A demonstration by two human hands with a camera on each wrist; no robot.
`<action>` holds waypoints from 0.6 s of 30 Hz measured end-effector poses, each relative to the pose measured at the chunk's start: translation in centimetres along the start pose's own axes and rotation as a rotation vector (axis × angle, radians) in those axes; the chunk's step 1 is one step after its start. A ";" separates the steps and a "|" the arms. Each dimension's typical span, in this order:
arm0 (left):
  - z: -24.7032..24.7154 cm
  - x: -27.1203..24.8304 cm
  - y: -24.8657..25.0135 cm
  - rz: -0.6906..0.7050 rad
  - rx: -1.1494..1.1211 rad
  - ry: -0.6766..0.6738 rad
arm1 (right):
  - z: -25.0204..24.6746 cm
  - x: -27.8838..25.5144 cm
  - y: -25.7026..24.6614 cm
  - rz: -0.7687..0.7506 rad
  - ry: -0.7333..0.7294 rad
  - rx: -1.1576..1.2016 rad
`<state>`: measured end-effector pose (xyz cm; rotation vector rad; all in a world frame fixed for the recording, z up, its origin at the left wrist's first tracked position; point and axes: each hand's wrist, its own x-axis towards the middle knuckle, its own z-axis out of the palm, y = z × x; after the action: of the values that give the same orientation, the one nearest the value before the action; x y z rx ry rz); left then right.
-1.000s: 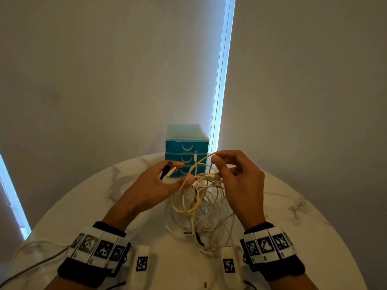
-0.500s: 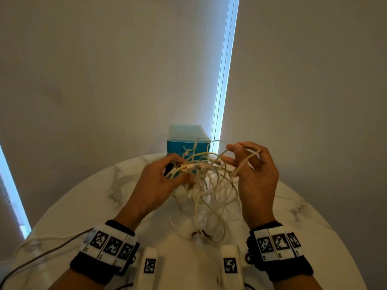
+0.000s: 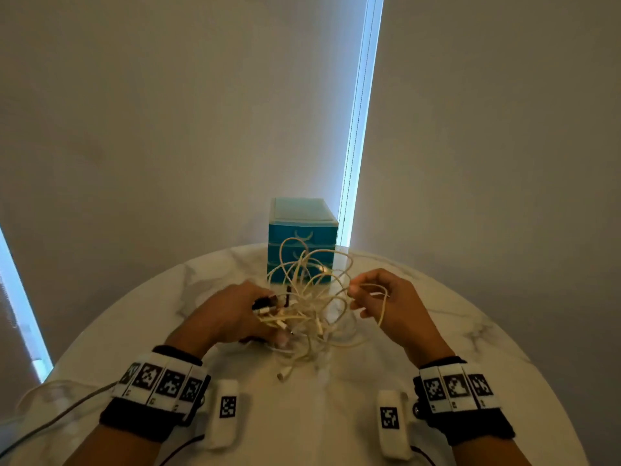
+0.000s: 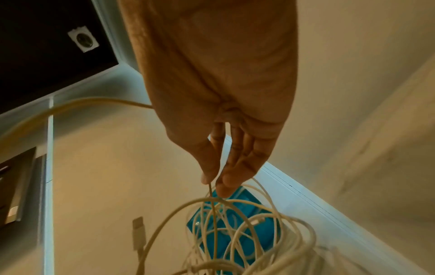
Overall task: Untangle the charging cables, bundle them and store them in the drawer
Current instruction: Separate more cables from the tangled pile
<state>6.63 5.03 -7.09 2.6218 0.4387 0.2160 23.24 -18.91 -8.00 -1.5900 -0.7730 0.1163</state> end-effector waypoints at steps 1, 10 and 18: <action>0.0 -0.1 0.1 0.006 0.031 -0.095 | -0.2 0.0 0.3 0.016 0.003 -0.016; -2.4 -1.5 1.7 0.081 -0.308 0.445 | 0.1 -0.3 -2.4 -0.211 0.217 0.237; -0.2 -1.1 3.9 0.209 -0.480 0.346 | 3.0 -1.8 -4.5 -0.377 -0.051 0.249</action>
<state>6.61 1.51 -5.12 2.1525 0.1895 0.7530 18.56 -17.45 -5.06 -1.1889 -1.0434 -0.0209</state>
